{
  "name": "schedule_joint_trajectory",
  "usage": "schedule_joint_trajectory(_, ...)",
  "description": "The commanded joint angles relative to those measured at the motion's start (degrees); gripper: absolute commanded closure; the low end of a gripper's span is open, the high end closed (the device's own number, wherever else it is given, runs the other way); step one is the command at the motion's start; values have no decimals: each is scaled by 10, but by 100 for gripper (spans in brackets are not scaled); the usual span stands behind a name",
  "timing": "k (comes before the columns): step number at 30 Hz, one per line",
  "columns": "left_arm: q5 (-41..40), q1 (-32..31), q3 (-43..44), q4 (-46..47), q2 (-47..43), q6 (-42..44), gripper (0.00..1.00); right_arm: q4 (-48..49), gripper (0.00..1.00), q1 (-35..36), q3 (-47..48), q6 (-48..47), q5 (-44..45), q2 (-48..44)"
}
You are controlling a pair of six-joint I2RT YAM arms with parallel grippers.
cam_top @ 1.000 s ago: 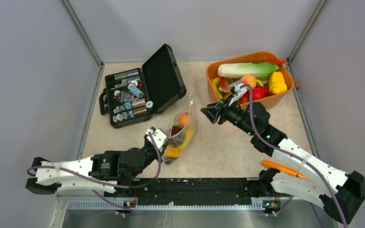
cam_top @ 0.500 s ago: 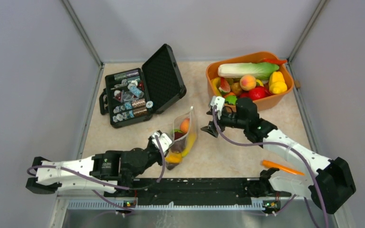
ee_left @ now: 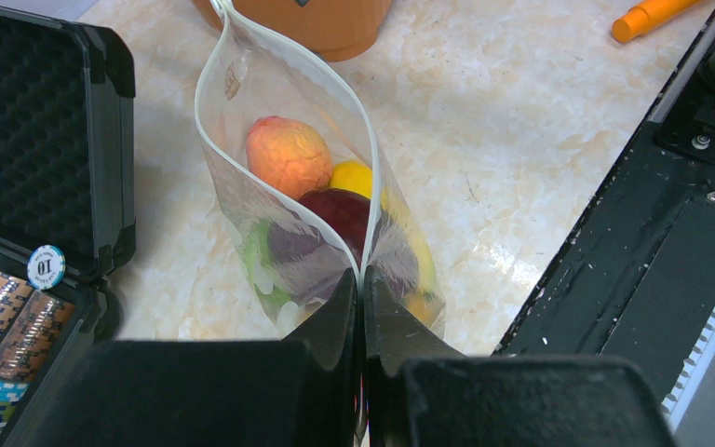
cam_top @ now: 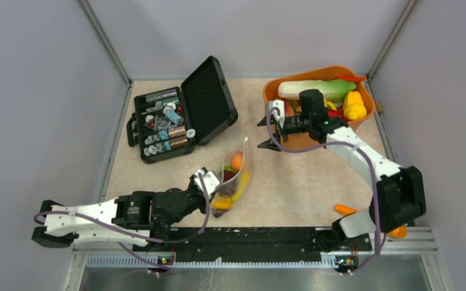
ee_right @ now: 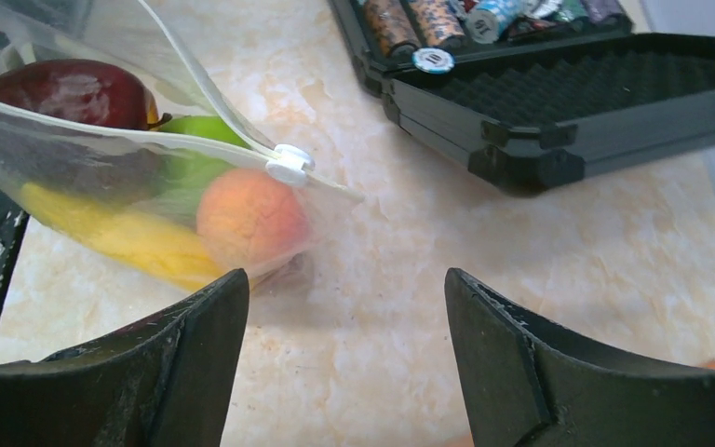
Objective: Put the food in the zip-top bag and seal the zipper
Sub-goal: Adjust the zipper food storage bag at the center of the board.
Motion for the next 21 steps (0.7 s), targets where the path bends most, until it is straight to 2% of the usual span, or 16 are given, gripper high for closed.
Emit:
schedule_joint_trajectory(1, 12, 1, 25, 9, -5, -11, 100, -129, 25, -8, 70, -178, -120, 57)
schedule_joint_trajectory(3, 12, 1, 26, 8, -6, -12, 100, -125, 25, -8, 85, -196, -123, 75)
schedule_joint_trajectory(11, 18, 1, 28, 12, 5, -12, 100, -219, 23, -5, 171, -310, -155, 144)
schedule_joint_trajectory(15, 22, 1, 28, 19, 13, -11, 100, -269, 23, 12, 203, -351, -138, 171)
schedule_joint_trajectory(18, 24, 2, 30, 22, 17, -13, 100, -298, 27, 20, 223, -375, -144, 190)
schedule_joint_trajectory(21, 22, 1, 33, 24, 19, -11, 100, -370, 31, 23, 248, -443, -169, 209)
